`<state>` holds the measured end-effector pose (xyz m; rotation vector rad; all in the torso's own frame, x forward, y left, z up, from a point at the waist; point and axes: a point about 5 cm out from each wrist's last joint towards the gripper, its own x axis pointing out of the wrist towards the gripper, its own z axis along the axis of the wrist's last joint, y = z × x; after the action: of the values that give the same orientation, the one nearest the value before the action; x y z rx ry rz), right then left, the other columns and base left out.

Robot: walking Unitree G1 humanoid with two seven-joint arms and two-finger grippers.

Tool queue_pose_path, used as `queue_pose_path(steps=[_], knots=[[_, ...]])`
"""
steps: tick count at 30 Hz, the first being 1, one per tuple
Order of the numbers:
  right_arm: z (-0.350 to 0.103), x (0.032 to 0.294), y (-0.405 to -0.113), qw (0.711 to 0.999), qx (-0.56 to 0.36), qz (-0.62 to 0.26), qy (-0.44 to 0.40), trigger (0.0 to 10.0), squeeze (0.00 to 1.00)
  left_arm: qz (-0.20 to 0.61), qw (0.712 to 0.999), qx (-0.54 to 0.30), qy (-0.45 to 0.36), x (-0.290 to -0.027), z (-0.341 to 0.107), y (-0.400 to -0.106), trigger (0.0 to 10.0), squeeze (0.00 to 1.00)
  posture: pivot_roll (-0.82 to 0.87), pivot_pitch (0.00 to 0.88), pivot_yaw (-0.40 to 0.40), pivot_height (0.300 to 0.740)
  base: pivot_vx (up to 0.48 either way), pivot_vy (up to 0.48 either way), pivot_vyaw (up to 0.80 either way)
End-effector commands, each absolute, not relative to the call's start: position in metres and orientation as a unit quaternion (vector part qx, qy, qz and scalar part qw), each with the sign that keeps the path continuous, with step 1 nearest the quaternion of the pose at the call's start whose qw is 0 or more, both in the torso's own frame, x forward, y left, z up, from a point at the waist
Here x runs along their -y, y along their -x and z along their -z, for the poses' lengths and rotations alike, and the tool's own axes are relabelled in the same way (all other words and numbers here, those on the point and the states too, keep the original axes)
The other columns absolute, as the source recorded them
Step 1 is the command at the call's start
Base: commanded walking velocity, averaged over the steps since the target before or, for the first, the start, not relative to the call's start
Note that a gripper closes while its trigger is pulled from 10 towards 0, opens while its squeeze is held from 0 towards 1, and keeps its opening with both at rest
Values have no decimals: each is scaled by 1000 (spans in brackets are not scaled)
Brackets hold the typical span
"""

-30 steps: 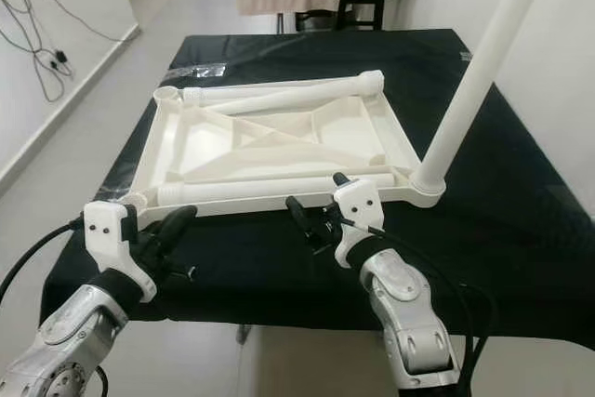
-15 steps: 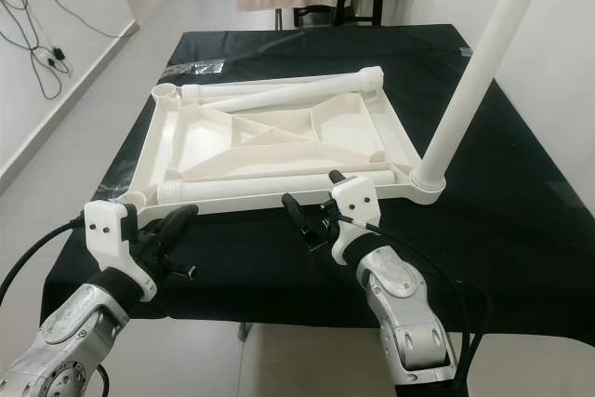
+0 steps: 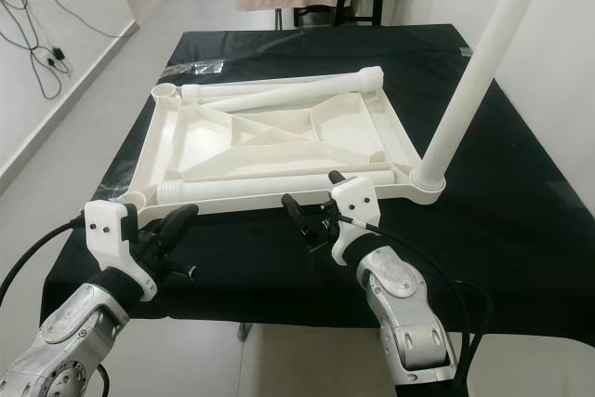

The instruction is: Building children table

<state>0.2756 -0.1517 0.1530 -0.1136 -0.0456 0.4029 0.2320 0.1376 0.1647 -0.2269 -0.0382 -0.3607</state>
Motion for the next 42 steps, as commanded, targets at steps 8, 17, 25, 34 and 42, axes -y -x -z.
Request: queue_pose_path(steps=[8,17,25,34,42], knots=[[-160,152,-276,974,35,-218,43,10000,0,207,974,27,83,-137,-171,-231,10000,0,-50,91,22,740,0,0,0],[-180,150,-280,971,69,-227,38,10000,0,207,973,73,72,-148,-198,-246,10000,0,-48,83,23,740,0,0,0],[-183,145,-281,969,74,-235,31,10000,0,205,974,65,70,-148,-195,-248,10000,0,-46,83,23,740,0,0,0],[-181,140,-282,968,67,-241,27,10000,0,206,975,58,60,-148,-194,-250,10000,0,-42,83,26,740,0,0,-58],[-180,138,-283,968,66,-241,20,10000,0,212,975,57,40,-147,-194,-252,10000,0,-32,75,26,740,0,0,-766]])
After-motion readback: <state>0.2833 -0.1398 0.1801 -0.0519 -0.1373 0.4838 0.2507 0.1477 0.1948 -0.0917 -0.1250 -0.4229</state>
